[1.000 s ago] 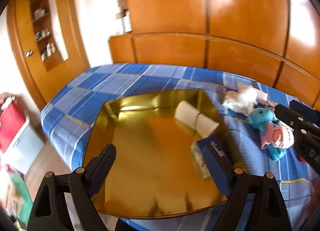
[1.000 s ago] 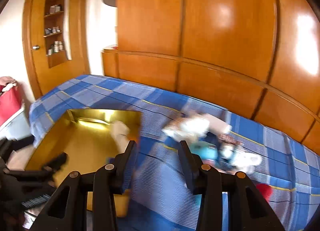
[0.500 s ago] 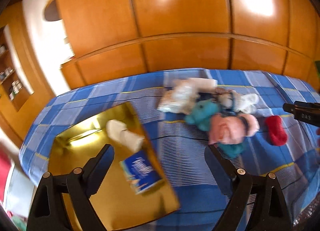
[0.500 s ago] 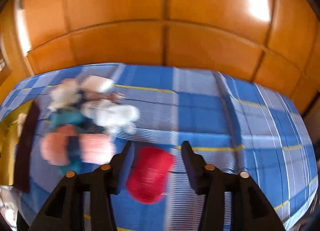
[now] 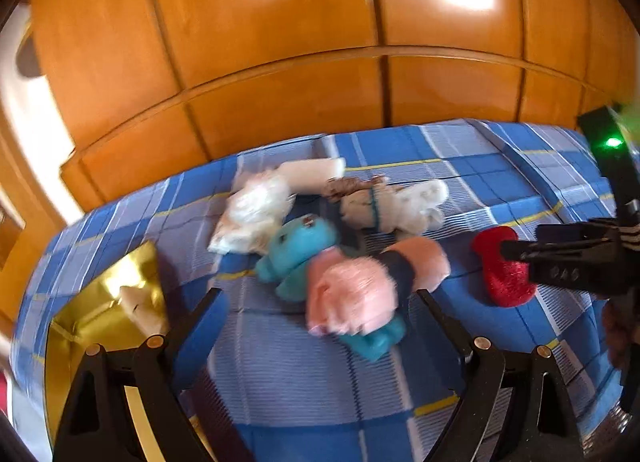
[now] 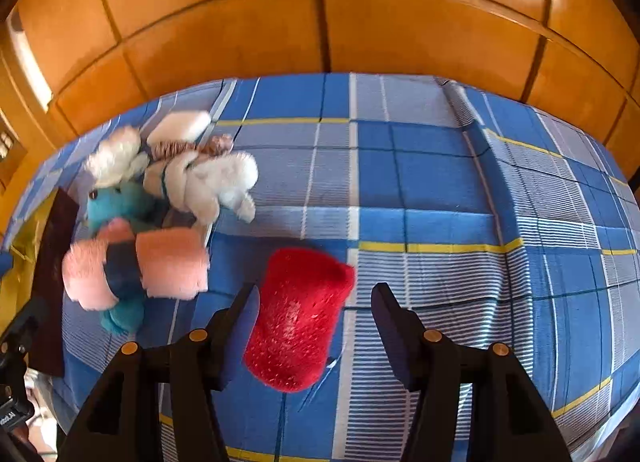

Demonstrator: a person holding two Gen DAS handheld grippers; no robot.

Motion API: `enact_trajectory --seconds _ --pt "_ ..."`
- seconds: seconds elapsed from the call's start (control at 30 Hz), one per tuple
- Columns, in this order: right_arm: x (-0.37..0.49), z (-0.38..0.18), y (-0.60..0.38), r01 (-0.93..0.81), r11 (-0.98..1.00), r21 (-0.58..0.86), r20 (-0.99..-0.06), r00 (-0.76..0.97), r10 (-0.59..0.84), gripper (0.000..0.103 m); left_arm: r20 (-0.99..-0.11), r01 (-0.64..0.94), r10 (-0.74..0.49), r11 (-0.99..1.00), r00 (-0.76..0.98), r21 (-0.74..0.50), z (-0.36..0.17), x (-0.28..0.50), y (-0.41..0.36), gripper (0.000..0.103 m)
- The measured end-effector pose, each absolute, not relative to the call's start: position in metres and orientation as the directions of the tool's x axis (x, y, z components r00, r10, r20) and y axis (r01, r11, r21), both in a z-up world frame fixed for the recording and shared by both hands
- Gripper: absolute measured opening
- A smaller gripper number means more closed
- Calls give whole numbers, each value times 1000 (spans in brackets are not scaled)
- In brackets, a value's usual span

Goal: Organize soft objects
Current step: 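Move the right tool back and grasp the red fuzzy sponge, then grasp the pink towel roll with blue band using the left tool, then carry the pink towel roll into the gold tray and open the left tool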

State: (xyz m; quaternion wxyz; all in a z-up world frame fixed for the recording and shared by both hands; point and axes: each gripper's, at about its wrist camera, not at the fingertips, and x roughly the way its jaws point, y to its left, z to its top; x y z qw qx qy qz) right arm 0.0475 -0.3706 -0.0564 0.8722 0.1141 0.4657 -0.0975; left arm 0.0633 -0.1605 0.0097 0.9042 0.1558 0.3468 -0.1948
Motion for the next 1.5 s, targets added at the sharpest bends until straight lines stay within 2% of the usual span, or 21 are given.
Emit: enact_trajectory --seconds 0.13,0.33,0.6,0.63,0.67,0.7,0.73,0.77,0.83,0.9,0.97,1.3,1.5 --pt "51 -64 -369 276 957 92 -849 524 -70 59 -682 554 -296 810 669 192 2 65 -186 89" --pt "54 -68 -377 296 947 124 -855 517 -49 59 -707 664 -368 722 604 192 -6 75 -204 88" --pt "59 -72 -376 290 949 128 -865 501 -37 59 -759 760 -392 617 520 201 -24 91 -225 87" --pt "59 -73 -376 287 949 129 -867 498 -33 59 -773 774 -393 603 498 193 -28 93 -228 82" --pt "60 -74 -376 286 950 125 -868 496 -35 59 -790 786 -392 594 472 174 -33 97 -229 71" --pt "60 -74 -376 284 951 120 -868 495 -39 59 -795 786 -387 595 467 172 -36 98 -230 65" --pt "61 -75 -376 280 953 113 -869 494 -42 59 -806 785 -377 597 457 166 -41 102 -231 55" --pt "62 -76 -375 278 955 107 -869 493 -46 58 -813 782 -370 603 450 159 -44 106 -231 51" --pt "63 -78 -373 263 961 90 -873 486 -51 38 -814 770 -380 626 440 123 -45 111 -228 45" --pt "64 -80 -369 249 966 76 -875 481 -55 34 -802 760 -403 643 440 94 -42 112 -222 42" --pt "65 -81 -364 229 972 43 -873 481 -75 32 -787 748 -417 659 455 83 -38 107 -217 35" --pt "65 -84 -357 200 980 -3 -868 486 -101 31 -728 669 -467 743 502 -15 -6 84 -183 33" --pt "65 -85 -351 177 983 -46 -863 488 -128 32 -689 591 -421 807 591 14 16 71 -158 33"
